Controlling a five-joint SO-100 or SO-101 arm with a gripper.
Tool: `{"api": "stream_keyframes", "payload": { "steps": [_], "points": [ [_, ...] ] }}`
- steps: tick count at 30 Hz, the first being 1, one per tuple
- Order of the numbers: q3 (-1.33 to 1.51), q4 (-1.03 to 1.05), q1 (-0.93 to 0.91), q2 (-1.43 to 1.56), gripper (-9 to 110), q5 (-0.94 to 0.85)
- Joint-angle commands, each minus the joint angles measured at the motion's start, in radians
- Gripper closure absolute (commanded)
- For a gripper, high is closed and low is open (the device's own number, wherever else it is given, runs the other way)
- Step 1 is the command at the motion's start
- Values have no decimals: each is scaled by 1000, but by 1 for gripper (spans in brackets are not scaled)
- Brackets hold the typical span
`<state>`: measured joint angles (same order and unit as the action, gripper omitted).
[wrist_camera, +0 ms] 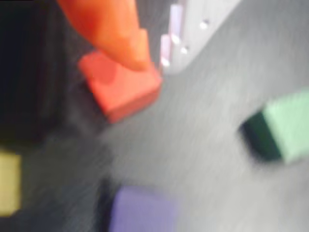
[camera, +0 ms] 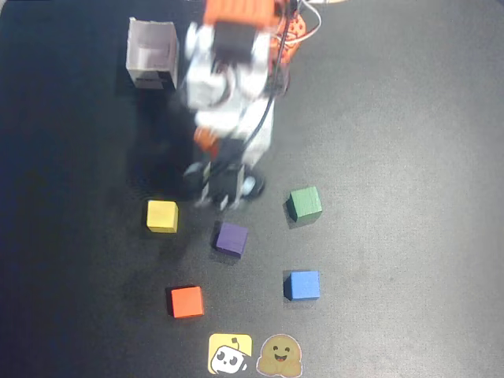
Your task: Put the orange cube on top of the yellow cube.
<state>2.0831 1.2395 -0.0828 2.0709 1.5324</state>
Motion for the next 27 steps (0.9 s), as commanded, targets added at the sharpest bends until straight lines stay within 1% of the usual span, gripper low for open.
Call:
{"api": "stream_keyframes", "payload": {
  "steps": [1, 8, 19, 27],
  "points": [
    [-178, 8, -31, -138, 100, 8],
    [-471, 57, -69, -420, 100, 2],
    [-715, 55, -91, -687, 100, 17],
    [-838, 67, -104, -793, 98, 52]
  ]
}}
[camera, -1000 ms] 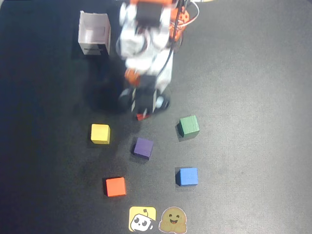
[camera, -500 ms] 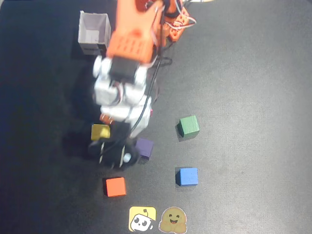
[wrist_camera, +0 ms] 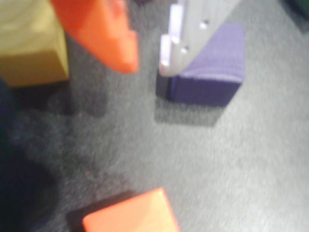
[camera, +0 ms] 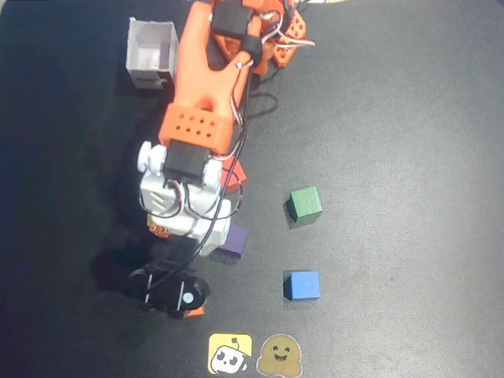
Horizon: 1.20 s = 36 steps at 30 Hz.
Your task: Put the orange cube on top of the yellow cube.
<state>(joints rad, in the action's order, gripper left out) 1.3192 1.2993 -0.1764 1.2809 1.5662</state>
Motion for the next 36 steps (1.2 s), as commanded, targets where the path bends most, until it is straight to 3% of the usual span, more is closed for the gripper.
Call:
{"api": "stream_keyframes", "payload": {
  "steps": [1, 16, 26, 32, 36],
  "points": [
    [-91, 9, -11, -15, 97, 20],
    [-250, 58, 9, -140, 85, 86],
    [-643, 245, 54, -377, 85, 40],
    [-630, 173, 55, -391, 85, 9],
    [-469, 34, 64, -296, 85, 38]
  ]
}}
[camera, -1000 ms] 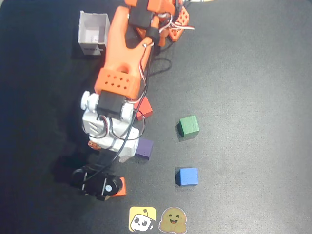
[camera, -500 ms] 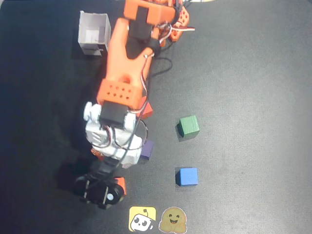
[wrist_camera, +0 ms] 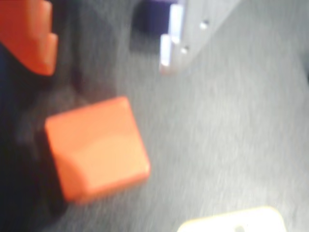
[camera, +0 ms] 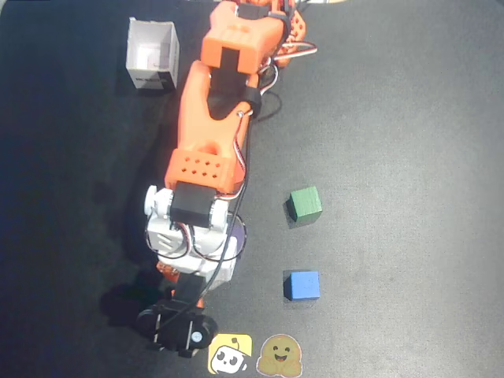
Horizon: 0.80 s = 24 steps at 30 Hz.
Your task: Put the orange cube on top of the yellow cube.
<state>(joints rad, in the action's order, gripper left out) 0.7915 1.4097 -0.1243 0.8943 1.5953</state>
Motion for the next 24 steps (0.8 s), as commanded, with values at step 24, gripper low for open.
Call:
{"api": "stream_keyframes", "payload": {
  "steps": [24],
  "points": [
    [144, -206, -32, 18, 78, 18]
  ]
}}
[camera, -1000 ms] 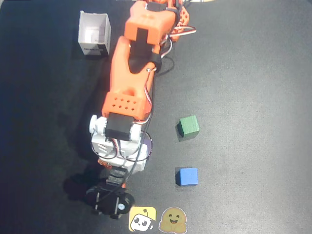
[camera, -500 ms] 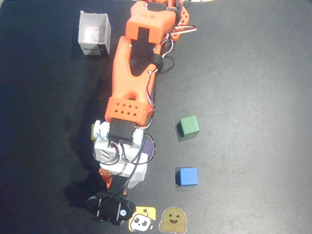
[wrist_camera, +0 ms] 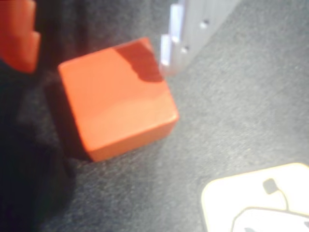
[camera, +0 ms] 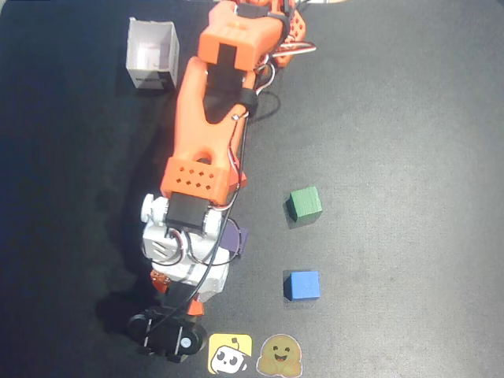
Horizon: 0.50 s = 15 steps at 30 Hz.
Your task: Put the orange cube on top of the yellow cube.
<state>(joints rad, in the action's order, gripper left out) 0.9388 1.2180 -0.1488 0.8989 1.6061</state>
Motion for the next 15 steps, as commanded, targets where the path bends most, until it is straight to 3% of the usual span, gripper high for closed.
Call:
{"api": "stream_keyframes", "payload": {
  "steps": [1, 15],
  "points": [
    [-2, -14, -5, 14, 77, 14],
    [32, -20, 29, 28, 75, 34]
  ]
}}
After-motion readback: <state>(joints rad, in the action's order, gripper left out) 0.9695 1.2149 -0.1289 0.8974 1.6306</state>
